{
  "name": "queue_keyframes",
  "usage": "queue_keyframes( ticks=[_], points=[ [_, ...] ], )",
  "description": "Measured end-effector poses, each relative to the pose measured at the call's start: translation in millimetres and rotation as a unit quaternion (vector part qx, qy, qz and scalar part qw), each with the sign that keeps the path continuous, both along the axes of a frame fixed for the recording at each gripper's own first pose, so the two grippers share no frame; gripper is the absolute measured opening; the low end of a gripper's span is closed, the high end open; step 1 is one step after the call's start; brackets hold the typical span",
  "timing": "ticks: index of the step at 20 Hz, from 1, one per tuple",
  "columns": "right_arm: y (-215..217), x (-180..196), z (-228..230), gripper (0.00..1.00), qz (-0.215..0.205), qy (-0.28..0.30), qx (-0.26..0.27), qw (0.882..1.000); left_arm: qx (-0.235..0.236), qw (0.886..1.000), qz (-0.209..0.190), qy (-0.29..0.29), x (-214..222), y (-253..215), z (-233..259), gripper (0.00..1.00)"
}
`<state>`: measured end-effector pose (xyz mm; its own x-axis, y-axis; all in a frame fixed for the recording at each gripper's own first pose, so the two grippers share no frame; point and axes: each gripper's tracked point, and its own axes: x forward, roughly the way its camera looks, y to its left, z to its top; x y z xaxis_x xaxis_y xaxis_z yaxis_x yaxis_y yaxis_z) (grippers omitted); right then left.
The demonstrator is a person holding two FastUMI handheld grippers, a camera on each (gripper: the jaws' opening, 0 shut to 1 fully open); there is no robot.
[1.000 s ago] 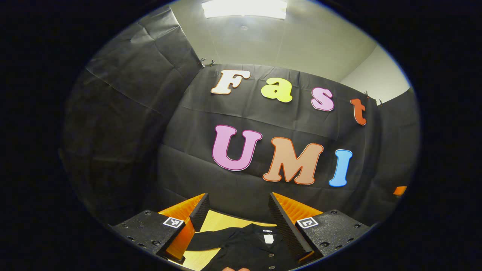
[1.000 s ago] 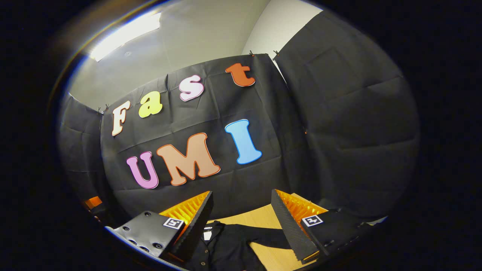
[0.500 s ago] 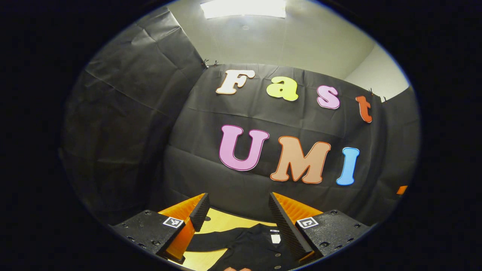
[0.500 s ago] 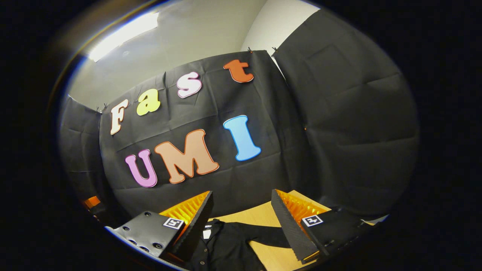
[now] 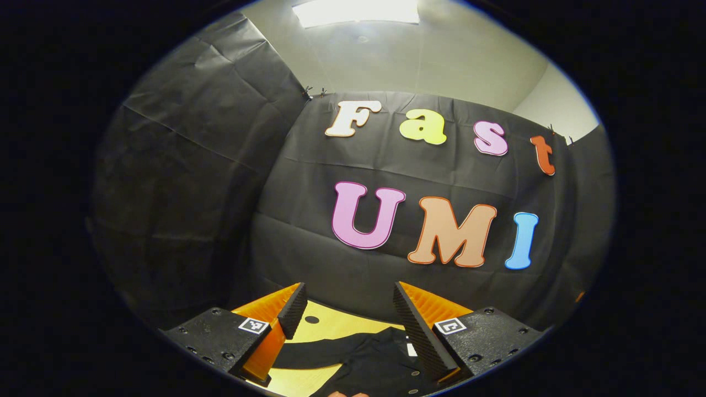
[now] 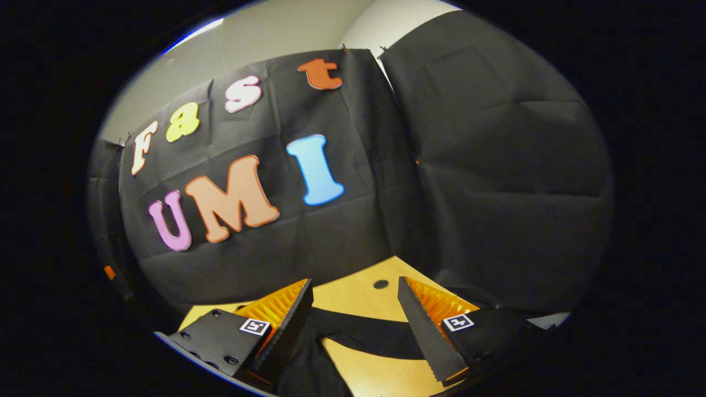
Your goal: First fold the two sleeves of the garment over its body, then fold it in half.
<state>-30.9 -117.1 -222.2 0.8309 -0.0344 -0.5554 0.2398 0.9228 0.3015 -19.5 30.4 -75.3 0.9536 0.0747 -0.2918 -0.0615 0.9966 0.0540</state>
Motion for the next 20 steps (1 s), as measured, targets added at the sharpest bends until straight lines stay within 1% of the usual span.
queue_keyframes(
  ticks=[1, 4, 7, 9, 11, 12, 13, 14, 15, 16, 18, 19, 20],
  points=[
    [-8, -2, -25, 0.98, -0.006, 0.022, 0.001, 1.000, 0.004, 1.000, 0.002, 0.001, -1, 2, 0, 0.93],
    [-26, -16, -100, 0.98, -0.026, 0.104, 0.025, 0.994, 0.012, 1.000, 0.010, 0.007, -1, 6, -4, 0.92],
    [-45, -35, -169, 0.98, -0.038, 0.177, 0.007, 0.983, 0.012, 1.000, 0.019, 0.012, -3, 9, -7, 0.92],
    [-49, -37, -209, 0.99, -0.032, 0.215, -0.005, 0.976, 0.016, 0.999, 0.028, 0.018, -3, 13, -11, 0.91],
    [-54, -40, -234, 0.98, -0.028, 0.242, -0.007, 0.970, 0.020, 0.999, 0.033, 0.025, -3, 13, -16, 0.93],
    [-57, -39, -245, 0.94, -0.029, 0.252, -0.010, 0.967, 0.021, 0.999, 0.035, 0.027, -3, 12, -16, 0.93],
    [-59, -39, -253, 0.99, -0.030, 0.260, -0.012, 0.965, 0.023, 0.999, 0.038, 0.028, -3, 13, -17, 0.93],
    [-60, -38, -260, 0.94, -0.029, 0.267, -0.016, 0.963, 0.024, 0.999, 0.038, 0.028, -2, 13, -18, 0.92],
    [-60, -37, -267, 0.94, -0.029, 0.276, -0.021, 0.961, 0.026, 0.999, 0.038, 0.028, -3, 11, -18, 0.93],
    [-61, -38, -272, 0.99, -0.029, 0.282, -0.024, 0.959, 0.028, 0.999, 0.037, 0.029, -2, 10, -19, 0.93],
    [-61, -44, -287, 0.99, -0.024, 0.305, -0.029, 0.952, 0.033, 0.998, 0.036, 0.032, -1, 9, -21, 0.93],
    [-62, -50, -289, 0.99, -0.014, 0.319, -0.039, 0.947, 0.034, 0.998, 0.037, 0.034, 0, 9, -22, 0.93],
    [-65, -44, -286, 1.00, -0.012, 0.302, -0.055, 0.952, 0.033, 0.998, 0.038, 0.035, 0, 9, -23, 0.93]
  ],
)
